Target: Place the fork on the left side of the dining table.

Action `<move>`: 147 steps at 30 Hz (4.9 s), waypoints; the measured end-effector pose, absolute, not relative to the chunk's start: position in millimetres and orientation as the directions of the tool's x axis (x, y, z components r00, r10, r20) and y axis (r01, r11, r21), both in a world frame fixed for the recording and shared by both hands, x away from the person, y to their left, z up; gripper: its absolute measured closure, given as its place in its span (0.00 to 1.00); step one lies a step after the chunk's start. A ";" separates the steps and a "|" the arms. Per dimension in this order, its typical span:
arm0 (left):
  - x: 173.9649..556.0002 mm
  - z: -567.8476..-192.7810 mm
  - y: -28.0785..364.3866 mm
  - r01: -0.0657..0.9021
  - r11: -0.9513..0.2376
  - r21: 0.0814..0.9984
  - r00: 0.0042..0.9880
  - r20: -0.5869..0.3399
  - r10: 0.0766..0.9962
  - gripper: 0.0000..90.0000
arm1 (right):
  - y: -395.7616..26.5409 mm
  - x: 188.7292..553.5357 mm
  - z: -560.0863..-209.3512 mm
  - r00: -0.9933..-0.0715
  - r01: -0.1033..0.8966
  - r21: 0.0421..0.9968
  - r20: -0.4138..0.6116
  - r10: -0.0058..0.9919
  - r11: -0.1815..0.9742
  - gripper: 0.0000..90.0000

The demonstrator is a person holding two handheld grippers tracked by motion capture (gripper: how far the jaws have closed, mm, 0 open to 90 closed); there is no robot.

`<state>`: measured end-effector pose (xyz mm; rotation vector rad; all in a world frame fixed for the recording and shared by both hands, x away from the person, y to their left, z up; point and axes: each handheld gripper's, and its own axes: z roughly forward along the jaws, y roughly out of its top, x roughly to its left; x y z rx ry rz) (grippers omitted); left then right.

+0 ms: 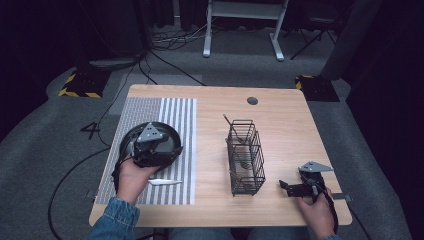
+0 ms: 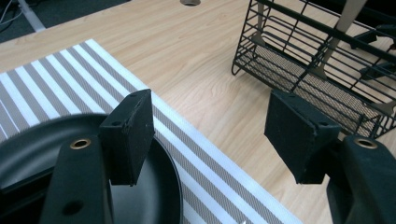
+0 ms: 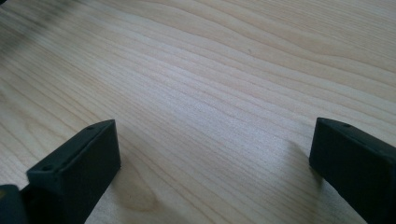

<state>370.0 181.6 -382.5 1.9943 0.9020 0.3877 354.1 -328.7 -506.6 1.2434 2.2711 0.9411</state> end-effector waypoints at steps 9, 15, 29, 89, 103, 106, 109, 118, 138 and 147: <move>394.4 -361.6 153.3 0.407 -0.363 0.838 0.701 -0.031 0.713 0.38 | -328.7 353.6 -506.6 -0.529 0.588 0.715 -0.014 0.848 0.379 0.03; 411.6 -352.8 139.6 0.416 -0.336 0.845 0.702 -0.064 0.710 0.39 | -328.6 353.1 -506.5 -0.528 0.588 0.716 -0.013 0.849 0.377 0.03; 436.6 -350.0 108.9 0.437 -0.327 0.838 0.741 -0.129 0.659 0.44 | -329.0 352.3 -506.4 -0.533 0.582 0.719 -0.015 0.846 0.380 0.05; 471.0 -368.3 56.7 0.479 -0.347 0.807 0.803 -0.243 0.543 0.89 | -329.3 350.2 -505.9 -0.547 0.570 0.725 -0.016 0.837 0.387 0.10; 463.5 -355.6 53.9 0.462 -0.353 0.813 0.806 -0.220 0.549 0.96 | -329.2 349.9 -505.8 -0.547 0.570 0.725 -0.015 0.837 0.386 0.10; 461.7 -353.6 51.5 0.457 -0.373 0.807 0.806 -0.199 0.557 0.96 | -329.2 349.9 -505.8 -0.548 0.570 0.725 -0.015 0.837 0.386 0.11; 460.6 -352.0 50.8 0.450 -0.378 0.809 0.809 -0.189 0.557 0.96 | -329.2 349.8 -505.8 -0.547 0.570 0.726 -0.015 0.837 0.386 0.11; 453.4 -332.7 50.6 0.427 -0.388 0.817 0.819 -0.167 0.549 0.96 | -329.2 349.8 -505.8 -0.547 0.570 0.726 -0.014 0.837 0.385 0.11; 436.7 -285.1 81.5 0.404 -0.357 0.843 0.817 -0.156 0.556 0.96 | -329.1 349.8 -505.8 -0.547 0.570 0.726 -0.013 0.837 0.384 0.11; 435.5 -267.4 94.5 0.399 -0.334 0.854 0.817 -0.165 0.552 0.96 | -329.2 349.8 -505.8 -0.548 0.570 0.726 -0.014 0.837 0.385 0.11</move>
